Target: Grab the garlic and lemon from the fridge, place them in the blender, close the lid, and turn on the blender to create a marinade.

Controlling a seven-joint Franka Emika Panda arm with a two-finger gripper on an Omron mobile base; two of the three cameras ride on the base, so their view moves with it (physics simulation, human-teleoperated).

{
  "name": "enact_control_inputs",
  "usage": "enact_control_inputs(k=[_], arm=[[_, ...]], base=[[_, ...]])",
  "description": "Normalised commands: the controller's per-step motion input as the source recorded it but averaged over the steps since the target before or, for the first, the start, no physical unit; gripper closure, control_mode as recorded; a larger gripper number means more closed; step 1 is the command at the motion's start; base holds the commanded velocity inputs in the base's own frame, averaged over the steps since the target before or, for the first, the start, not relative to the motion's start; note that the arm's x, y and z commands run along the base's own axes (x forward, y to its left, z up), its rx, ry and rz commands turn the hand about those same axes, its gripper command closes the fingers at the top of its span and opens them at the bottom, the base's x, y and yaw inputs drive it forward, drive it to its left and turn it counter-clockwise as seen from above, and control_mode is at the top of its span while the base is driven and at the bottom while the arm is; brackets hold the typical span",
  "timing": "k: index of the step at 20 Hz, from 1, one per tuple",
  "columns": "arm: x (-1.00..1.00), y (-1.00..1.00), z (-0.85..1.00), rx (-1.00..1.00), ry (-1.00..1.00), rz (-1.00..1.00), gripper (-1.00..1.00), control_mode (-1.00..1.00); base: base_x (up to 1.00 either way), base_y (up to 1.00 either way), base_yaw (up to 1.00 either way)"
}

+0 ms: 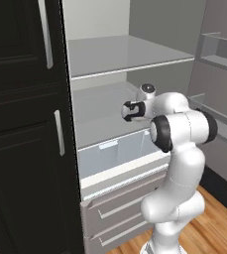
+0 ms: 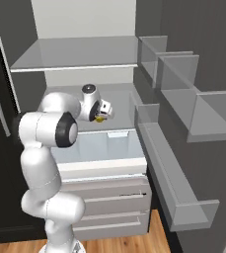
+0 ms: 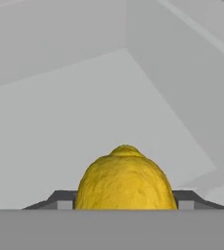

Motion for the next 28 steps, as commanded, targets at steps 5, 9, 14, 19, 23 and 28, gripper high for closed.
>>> enact_control_inputs(k=[5,9,14,19,23,28], arm=[[-0.83,0.00,0.57,0.07,0.05,0.00,1.00,-1.00],[-0.87,0.00,0.53,0.05,0.10,0.00,1.00,-1.00],[-0.88,0.02,0.45,0.04,0.15,0.00,1.00,-1.00],[-0.93,0.05,0.10,0.01,0.11,0.00,1.00,-1.00],[-0.97,0.05,0.00,0.00,0.00,0.00,1.00,-1.00],[-0.89,0.00,0.00,0.00,0.00,0.00,1.00,-1.00]], base=[[0.00,0.00,0.00],[0.00,0.00,0.00],[0.00,0.00,0.00],[0.00,0.00,0.00],[0.00,0.00,0.00],[0.00,0.00,0.00]])
